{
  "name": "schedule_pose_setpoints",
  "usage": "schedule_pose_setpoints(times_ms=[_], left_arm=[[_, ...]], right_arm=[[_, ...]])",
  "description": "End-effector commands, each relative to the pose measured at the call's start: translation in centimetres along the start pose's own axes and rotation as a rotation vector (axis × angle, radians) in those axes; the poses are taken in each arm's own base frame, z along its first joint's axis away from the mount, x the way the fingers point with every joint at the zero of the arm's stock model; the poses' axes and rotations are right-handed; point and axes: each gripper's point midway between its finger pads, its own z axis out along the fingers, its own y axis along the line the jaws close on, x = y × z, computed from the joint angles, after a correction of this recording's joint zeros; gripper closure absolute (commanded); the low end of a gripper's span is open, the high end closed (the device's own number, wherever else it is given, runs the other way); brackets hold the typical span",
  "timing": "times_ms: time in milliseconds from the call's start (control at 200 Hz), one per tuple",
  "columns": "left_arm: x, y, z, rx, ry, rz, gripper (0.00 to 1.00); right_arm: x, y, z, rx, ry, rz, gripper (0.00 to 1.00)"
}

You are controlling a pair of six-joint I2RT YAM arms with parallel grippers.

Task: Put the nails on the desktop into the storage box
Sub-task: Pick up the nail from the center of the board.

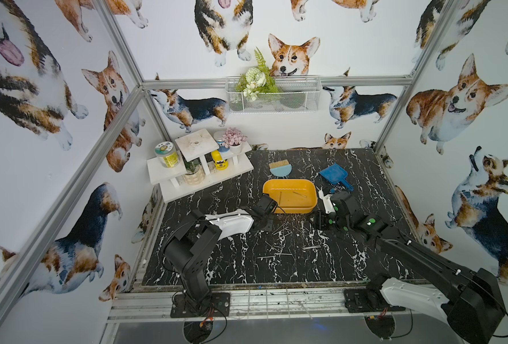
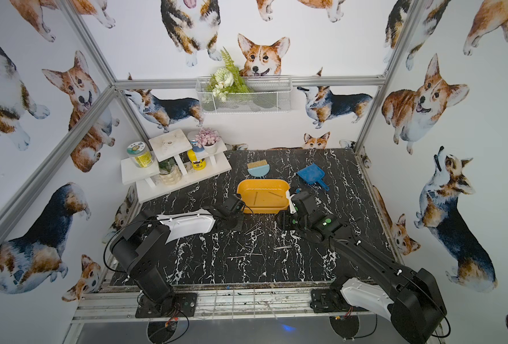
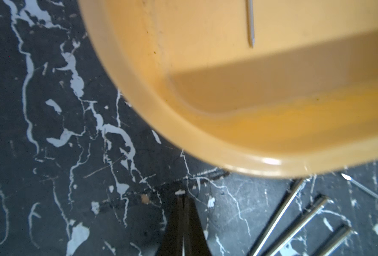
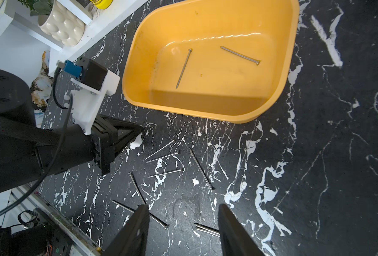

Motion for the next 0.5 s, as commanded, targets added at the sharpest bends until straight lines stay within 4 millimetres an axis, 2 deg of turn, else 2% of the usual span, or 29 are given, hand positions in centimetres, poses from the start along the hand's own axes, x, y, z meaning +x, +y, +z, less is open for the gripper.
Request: schedule_pose_setpoints(times_ms=[0,310,340,495], left_arm=[[2.7,0.5,0.0,-0.006,0.102,0.001,1.0],[2.9,1.0,-1.6,-0.007,0.082,-0.011,1.0],[2.4,0.9,-2.5,0.004,0.056,-0.015,1.0],[2.1,1.3,-3.9,0.001,0.032,-0.018,1.0]], right_arm=[[-0.1,-0.1,-0.1,0.002,-0.008,0.004,0.46],[-0.1,0.1,0.2,-0.005,-0.007,0.0,0.46],[-0.1,0.1,0.2,-0.008,-0.005,0.0,0.46],[-0.3,0.4,0.6,-0.019,-0.002,-0.005,0.46]])
